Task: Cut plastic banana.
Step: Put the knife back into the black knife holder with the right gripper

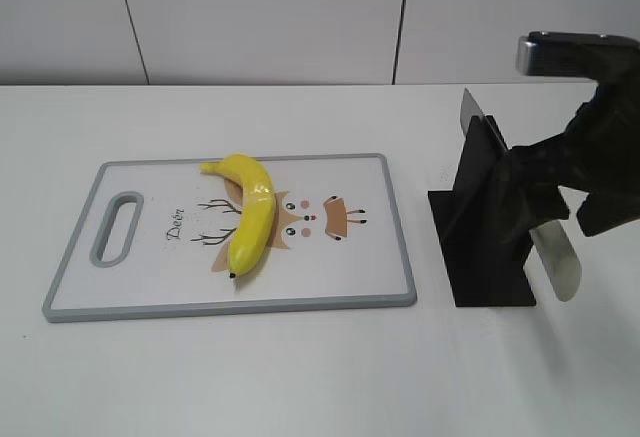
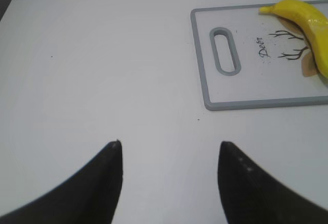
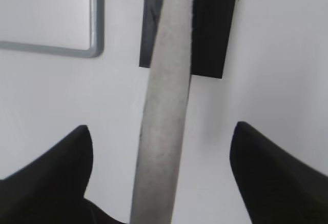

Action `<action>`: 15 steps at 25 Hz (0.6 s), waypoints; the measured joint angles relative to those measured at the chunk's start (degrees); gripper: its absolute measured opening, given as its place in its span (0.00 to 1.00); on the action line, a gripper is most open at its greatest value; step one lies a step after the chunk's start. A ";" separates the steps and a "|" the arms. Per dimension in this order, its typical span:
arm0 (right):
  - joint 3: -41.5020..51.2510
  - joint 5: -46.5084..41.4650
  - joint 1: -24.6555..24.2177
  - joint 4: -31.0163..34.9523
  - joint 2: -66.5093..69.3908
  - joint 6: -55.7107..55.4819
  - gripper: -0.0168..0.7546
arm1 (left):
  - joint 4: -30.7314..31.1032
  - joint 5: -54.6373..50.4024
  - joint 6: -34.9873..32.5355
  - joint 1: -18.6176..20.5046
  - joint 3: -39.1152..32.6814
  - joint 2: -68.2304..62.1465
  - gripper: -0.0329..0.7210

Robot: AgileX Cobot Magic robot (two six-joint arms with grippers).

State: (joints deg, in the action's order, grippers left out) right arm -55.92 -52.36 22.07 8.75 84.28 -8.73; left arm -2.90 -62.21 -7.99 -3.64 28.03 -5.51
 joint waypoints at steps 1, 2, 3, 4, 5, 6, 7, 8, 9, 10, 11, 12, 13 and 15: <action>0.01 -0.83 0.00 0.52 -1.25 0.90 0.87 | 0.00 0.00 0.00 0.00 0.00 0.00 0.78; 0.01 -1.53 0.00 0.78 -3.00 2.11 0.87 | 0.00 0.00 0.00 0.00 0.00 0.00 0.78; 0.01 -2.23 0.00 0.96 -4.96 3.57 0.87 | 0.00 0.00 0.00 0.00 0.00 0.00 0.78; 0.01 -2.66 0.00 1.28 -6.72 5.02 0.87 | 0.00 0.00 0.00 0.00 0.00 0.00 0.78; 0.01 -3.10 0.00 1.73 -8.84 6.84 0.87 | 0.00 0.00 0.00 0.00 0.00 0.00 0.78; 0.01 -3.74 0.00 2.18 -11.02 8.73 0.87 | 0.00 0.00 0.00 0.00 0.00 0.00 0.78; 0.01 -4.29 0.00 2.59 -12.92 10.41 0.86 | 0.00 0.00 0.00 0.00 0.00 0.00 0.78; 0.01 -4.58 0.00 2.83 -15.19 11.73 0.86 | 0.00 0.00 0.00 0.00 0.00 0.00 0.78; 0.14 -4.73 0.00 3.07 -17.56 13.11 0.86 | 0.00 0.00 0.00 0.00 0.00 0.00 0.78; 0.53 -4.73 0.00 3.08 -19.98 14.15 0.85 | 0.00 0.00 0.00 0.00 0.00 0.00 0.78; 1.33 -4.73 0.00 3.19 -22.11 14.79 0.85 | 0.00 0.00 0.00 0.00 0.00 0.00 0.78; 2.51 -4.61 0.00 3.21 -24.62 15.35 0.84 | 0.00 0.00 0.00 0.00 0.00 0.00 0.78; 4.06 -4.35 0.00 3.21 -27.13 15.68 0.84 | 0.00 0.00 0.00 0.00 0.00 0.00 0.78; 7.84 -3.17 0.00 3.21 -31.59 16.31 0.83 | 0.00 0.00 0.00 0.00 0.00 0.00 0.78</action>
State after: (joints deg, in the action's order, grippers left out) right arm -48.08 -55.54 22.07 11.95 52.69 7.58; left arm -2.90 -62.21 -7.99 -3.64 28.03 -5.51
